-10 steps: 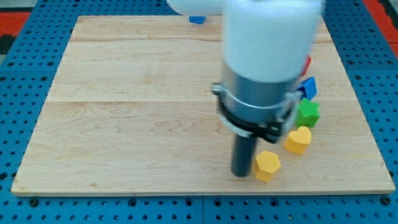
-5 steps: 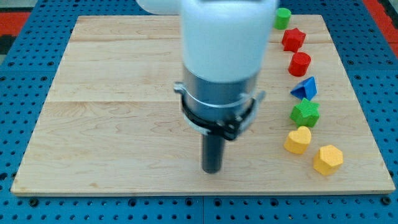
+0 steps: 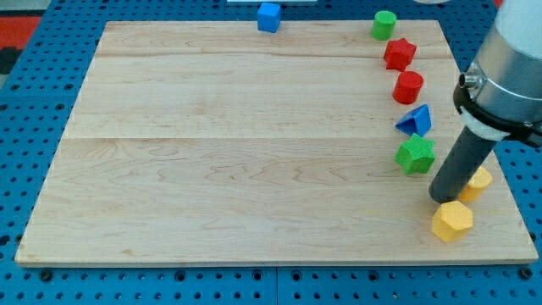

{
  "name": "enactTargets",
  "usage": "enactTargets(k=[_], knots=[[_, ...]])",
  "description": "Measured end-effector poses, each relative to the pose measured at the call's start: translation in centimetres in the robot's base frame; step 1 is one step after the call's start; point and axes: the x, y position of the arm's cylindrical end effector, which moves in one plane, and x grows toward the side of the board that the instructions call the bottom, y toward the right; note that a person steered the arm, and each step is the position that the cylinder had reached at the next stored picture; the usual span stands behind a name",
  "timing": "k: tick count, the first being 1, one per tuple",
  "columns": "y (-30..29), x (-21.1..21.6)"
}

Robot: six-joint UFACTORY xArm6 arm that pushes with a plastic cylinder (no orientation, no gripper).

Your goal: Move the yellow heart to the right

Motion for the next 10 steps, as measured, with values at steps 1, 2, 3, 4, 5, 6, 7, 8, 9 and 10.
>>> enactTargets(k=[1,2,3,4,5,6,7,8,9,10], knots=[[0.8,-1.4],[-3.2,1.0],[-8.3,2.7],[-5.6,8.1],[-0.3,7.9],[11.5,3.4],[14.0,-0.6],[11.1,-1.5],[10.0,0.0],[10.2,-0.7]])
